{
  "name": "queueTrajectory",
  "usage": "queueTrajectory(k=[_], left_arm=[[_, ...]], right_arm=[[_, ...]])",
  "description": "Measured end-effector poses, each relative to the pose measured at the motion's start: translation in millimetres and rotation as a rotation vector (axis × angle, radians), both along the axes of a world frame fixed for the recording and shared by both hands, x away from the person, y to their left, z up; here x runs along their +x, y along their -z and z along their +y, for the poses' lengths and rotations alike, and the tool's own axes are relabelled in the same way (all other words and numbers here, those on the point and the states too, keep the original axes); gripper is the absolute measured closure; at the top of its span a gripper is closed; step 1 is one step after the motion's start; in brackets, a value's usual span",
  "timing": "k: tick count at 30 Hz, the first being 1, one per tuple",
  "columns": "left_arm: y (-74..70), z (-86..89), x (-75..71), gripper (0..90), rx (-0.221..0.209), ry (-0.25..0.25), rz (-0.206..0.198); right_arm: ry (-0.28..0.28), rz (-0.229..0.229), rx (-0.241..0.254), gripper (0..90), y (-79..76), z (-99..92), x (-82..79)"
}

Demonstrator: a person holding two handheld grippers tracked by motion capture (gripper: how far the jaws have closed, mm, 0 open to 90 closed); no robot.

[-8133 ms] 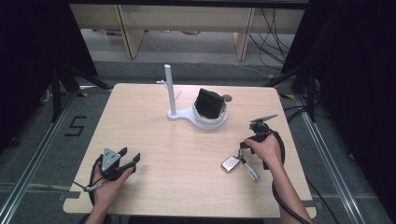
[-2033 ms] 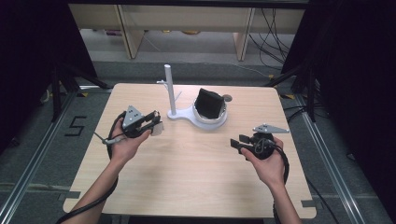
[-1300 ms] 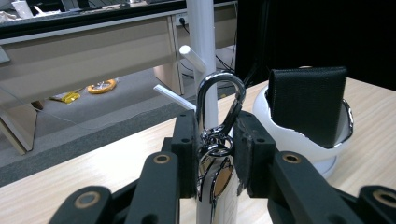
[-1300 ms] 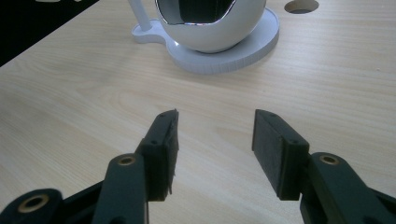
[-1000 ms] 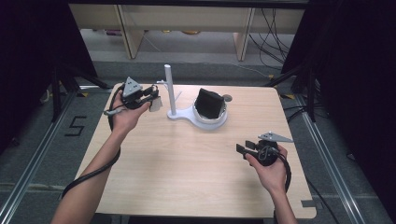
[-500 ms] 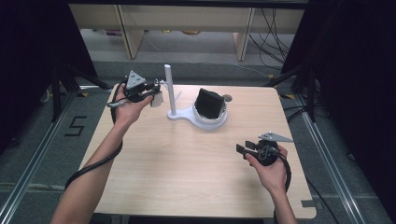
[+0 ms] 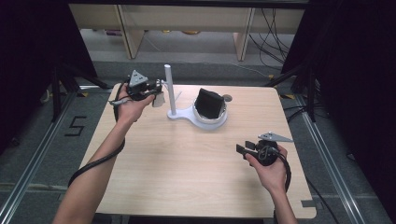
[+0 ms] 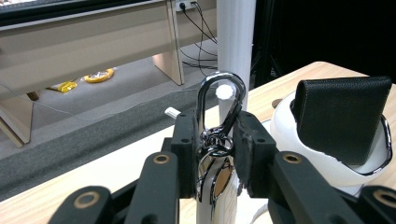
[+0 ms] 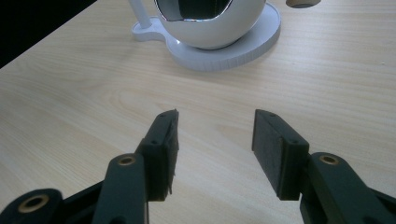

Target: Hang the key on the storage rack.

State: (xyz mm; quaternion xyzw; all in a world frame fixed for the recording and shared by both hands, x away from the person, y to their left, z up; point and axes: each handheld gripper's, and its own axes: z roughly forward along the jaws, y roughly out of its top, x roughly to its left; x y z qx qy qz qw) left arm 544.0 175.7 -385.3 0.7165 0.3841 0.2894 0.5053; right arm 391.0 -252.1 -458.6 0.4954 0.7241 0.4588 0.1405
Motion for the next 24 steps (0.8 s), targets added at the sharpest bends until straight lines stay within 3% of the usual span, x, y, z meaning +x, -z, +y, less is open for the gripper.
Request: queueTrajectory(k=[18, 19, 20, 22, 24], left_arm=[[8.9, -9.3, 8.5, 70.3, -0.013, 0.002, 0.036], [9.3, -9.7, 7.8, 69.5, -0.018, 0.0, 0.033], [9.6, -10.1, 6.7, 68.4, -0.014, -0.001, 0.027], [9.7, -10.0, 3.4, 65.3, -0.016, 0.001, 0.019], [8.9, -8.1, -0.7, 59.7, -0.009, -0.005, 0.006]], right_arm=[[-0.002, 0.014, -0.001, 51.6, 2.2, 1.3, 0.0], [0.011, 0.029, 0.009, 51.6, 2.0, 3.0, -1.5], [0.002, 0.015, -0.021, 51.6, 2.1, 1.0, -0.6], [-0.002, 0.022, 0.0, 51.5, 3.9, 2.4, 0.5], [0.001, 0.025, -0.008, 51.4, 3.5, 2.1, 0.1]])
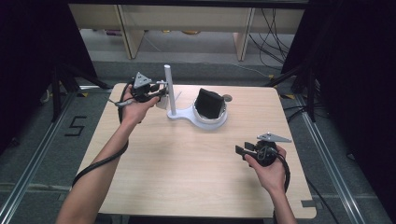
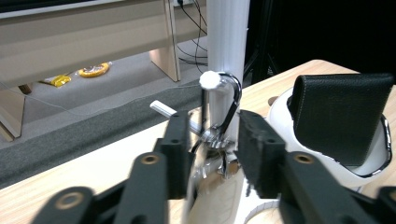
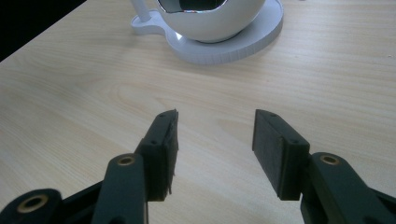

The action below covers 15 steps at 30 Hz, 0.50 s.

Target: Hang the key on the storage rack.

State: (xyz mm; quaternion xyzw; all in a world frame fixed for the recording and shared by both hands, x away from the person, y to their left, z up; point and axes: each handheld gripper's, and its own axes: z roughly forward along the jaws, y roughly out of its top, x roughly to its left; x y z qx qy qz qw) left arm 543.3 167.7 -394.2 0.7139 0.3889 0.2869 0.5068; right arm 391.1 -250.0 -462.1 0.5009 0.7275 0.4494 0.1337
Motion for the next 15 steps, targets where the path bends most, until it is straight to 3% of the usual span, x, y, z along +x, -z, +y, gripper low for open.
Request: queueTrajectory(k=[3, 4, 5, 6, 8, 9, 11, 15], left_arm=[[-1.0, 4.0, -7.8, 53.3, 0.015, 0.003, -0.01], [-1.0, 5.9, -11.7, 52.7, 0.016, 0.006, -0.014], [-1.0, 8.4, -15.8, 52.2, 0.024, 0.006, -0.018], [-0.8, 11.0, -19.8, 51.5, 0.028, 0.005, -0.021], [-0.1, 17.2, -28.2, 50.4, 0.025, 0.001, -0.025], [0.4, 20.4, -32.8, 50.1, 0.025, -0.002, -0.026], [2.4, 27.0, -42.6, 49.5, 0.027, -0.003, -0.026], [10.1, 41.1, -63.8, 49.3, 0.032, -0.004, -0.024]], right_arm=[[0.0, -0.006, -0.008, 51.1, 0.4, -0.8, 0.4], [0.013, 0.02, 0.018, 50.9, 0.3, 1.1, -0.9], [0.003, -0.006, -0.015, 50.9, 0.5, -1.7, 0.6], [0.016, 0.02, 0.012, 50.8, 0.2, 0.2, -0.8], [0.018, 0.014, 0.016, 50.6, 1.0, -0.6, -0.1], [0.003, -0.005, -0.003, 50.5, 1.8, -3.5, 2.0], [0.007, -0.001, -0.014, 50.2, 1.7, -4.8, 2.4], [0.01, 0.002, -0.011, 49.9, 1.3, -8.9, 4.1]])
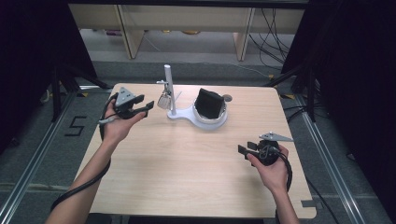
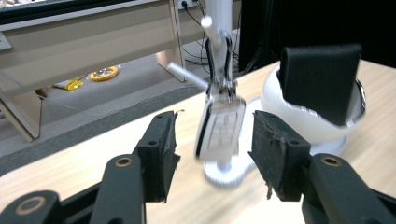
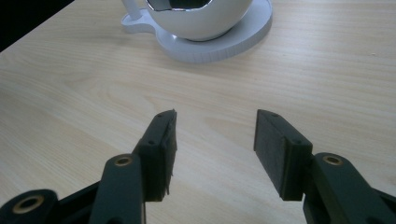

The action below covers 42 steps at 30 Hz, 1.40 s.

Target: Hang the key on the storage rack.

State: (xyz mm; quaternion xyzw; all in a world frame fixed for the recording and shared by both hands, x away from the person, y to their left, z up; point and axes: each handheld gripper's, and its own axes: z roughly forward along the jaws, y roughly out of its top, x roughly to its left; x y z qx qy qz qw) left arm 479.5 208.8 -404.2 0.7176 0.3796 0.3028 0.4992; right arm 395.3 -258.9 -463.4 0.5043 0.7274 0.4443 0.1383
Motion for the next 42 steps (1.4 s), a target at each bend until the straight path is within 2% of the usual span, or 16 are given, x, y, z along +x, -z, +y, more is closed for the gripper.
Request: queueTrajectory(k=[6, 7, 8, 11, 14, 15, 21, 26, 27, 28, 30, 34, 36, 37, 40, 42], left_arm=[[20.1, 21.2, -32.7, 48.0, 0.001, -0.01, 0.022], [24.2, 24.4, -38.0, 47.7, 0.003, -0.004, 0.026], [28.1, 27.7, -43.2, 47.4, 0.003, -0.003, 0.032], [39.2, 38.6, -58.0, 46.8, -0.001, -0.016, 0.038], [51.7, 50.8, -73.3, 46.5, -0.004, -0.06, 0.038], [55.0, 53.5, -76.5, 46.5, -0.003, -0.07, 0.04], [87.2, 67.2, -98.4, 46.2, -0.024, -0.132, 0.075], [108.2, 71.4, -108.5, 45.9, -0.063, -0.16, 0.078], [111.2, 72.7, -108.9, 45.8, -0.063, -0.159, 0.084], [113.0, 72.9, -108.5, 45.6, -0.074, -0.158, 0.076], [114.4, 74.7, -107.8, 45.3, -0.07, -0.163, 0.079], [117.0, 75.0, -108.6, 44.8, -0.088, -0.172, 0.046], [119.1, 74.4, -109.6, 44.6, -0.096, -0.171, 0.039], [119.7, 74.1, -110.2, 44.3, -0.094, -0.168, 0.036], [119.6, 73.8, -112.1, 43.7, -0.095, -0.17, 0.022], [119.5, 74.3, -112.5, 43.4, -0.096, -0.173, 0.023]], right_arm=[[0.017, 0.004, -0.03, 49.8, -1.9, -6.8, 1.2], [0.019, 0.0, -0.017, 49.8, -0.4, -7.3, 1.9], [0.036, 0.034, -0.007, 49.8, -1.2, -6.6, -0.4], [0.051, 0.018, -0.011, 49.8, 3.2, -9.5, 0.6], [0.058, 0.024, -0.033, 49.9, 6.3, -13.9, -0.1], [0.059, 0.024, -0.011, 49.9, 9.3, -14.2, 0.1], [0.067, 0.042, -0.014, 49.8, 19.8, -16.9, -0.5], [0.071, 0.048, -0.017, 49.7, 28.6, -18.7, -0.9], [0.067, 0.047, 0.003, 49.6, 29.7, -18.5, -1.6], [0.055, 0.021, -0.019, 49.6, 32.3, -20.7, 0.2], [0.056, 0.026, -0.03, 49.4, 32.8, -20.8, -1.1], [0.073, 0.04, 0.0, 49.2, 34.7, -18.3, -3.3], [0.069, 0.014, -0.042, 49.1, 36.9, -20.8, -1.3], [0.066, 0.033, -0.041, 49.1, 36.4, -20.3, -1.9], [0.069, 0.002, -0.046, 49.0, 39.0, -20.0, -2.2], [0.072, 0.014, -0.053, 48.9, 38.1, -19.7, -3.0]])
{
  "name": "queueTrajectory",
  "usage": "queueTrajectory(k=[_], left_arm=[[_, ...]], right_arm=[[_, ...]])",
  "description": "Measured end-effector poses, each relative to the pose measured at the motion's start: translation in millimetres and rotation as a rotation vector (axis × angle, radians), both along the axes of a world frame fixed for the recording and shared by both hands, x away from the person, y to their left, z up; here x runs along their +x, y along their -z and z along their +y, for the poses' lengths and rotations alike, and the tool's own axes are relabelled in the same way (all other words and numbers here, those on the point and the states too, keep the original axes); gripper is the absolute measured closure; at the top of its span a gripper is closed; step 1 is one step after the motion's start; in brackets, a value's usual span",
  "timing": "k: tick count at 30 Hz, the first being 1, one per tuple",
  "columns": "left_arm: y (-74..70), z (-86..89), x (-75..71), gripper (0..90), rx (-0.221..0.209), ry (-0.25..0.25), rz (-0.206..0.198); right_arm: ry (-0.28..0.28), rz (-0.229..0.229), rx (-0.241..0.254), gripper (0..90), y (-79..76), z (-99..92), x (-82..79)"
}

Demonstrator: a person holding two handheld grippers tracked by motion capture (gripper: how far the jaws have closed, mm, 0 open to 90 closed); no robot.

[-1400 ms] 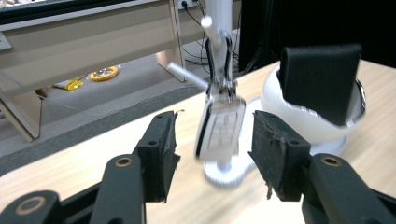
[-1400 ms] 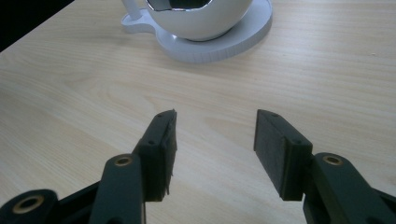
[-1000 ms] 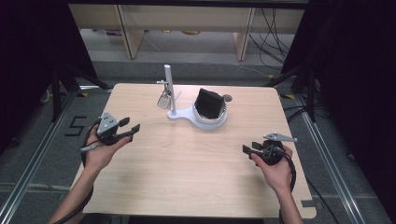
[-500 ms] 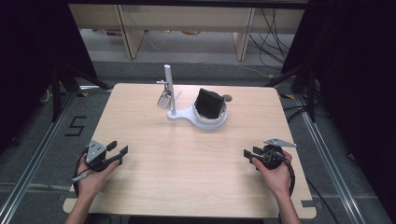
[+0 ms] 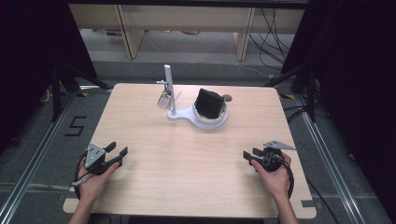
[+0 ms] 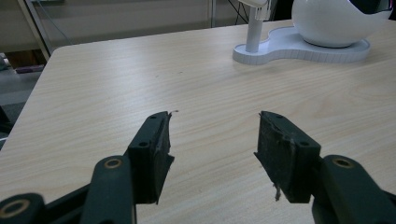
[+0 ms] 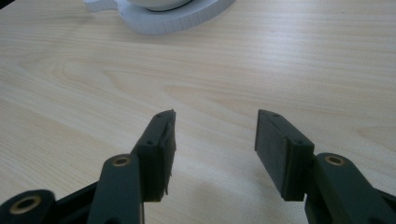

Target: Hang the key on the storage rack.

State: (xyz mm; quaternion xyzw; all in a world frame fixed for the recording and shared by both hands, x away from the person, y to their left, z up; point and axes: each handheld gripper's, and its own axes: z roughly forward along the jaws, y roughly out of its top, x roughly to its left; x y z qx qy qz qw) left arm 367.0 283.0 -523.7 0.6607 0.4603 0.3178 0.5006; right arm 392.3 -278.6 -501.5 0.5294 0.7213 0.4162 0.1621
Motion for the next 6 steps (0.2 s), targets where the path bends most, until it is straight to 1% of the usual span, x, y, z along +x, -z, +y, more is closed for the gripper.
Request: queueTrajectory(k=[2, 3, 4, 6], left_arm=[[0.0, 0.0, -0.2, 43.3, 0.0, -0.003, -0.003], [0.0, -0.3, -0.5, 43.1, 0.001, -0.006, -0.004], [0.1, -0.5, -0.5, 43.0, 0.001, -0.008, -0.006], [0.1, -0.7, -0.5, 42.5, 0.004, -0.012, -0.005]], right_arm=[[-0.023, 0.003, 0.019, 48.7, -0.4, -0.6, -0.8], [-0.009, -0.005, 0.014, 48.6, 0.2, -0.1, -1.0], [-0.009, -0.005, 0.024, 48.6, 1.3, 0.7, -0.7], [-0.008, -0.004, 0.02, 48.3, 1.6, 0.6, -0.8]])
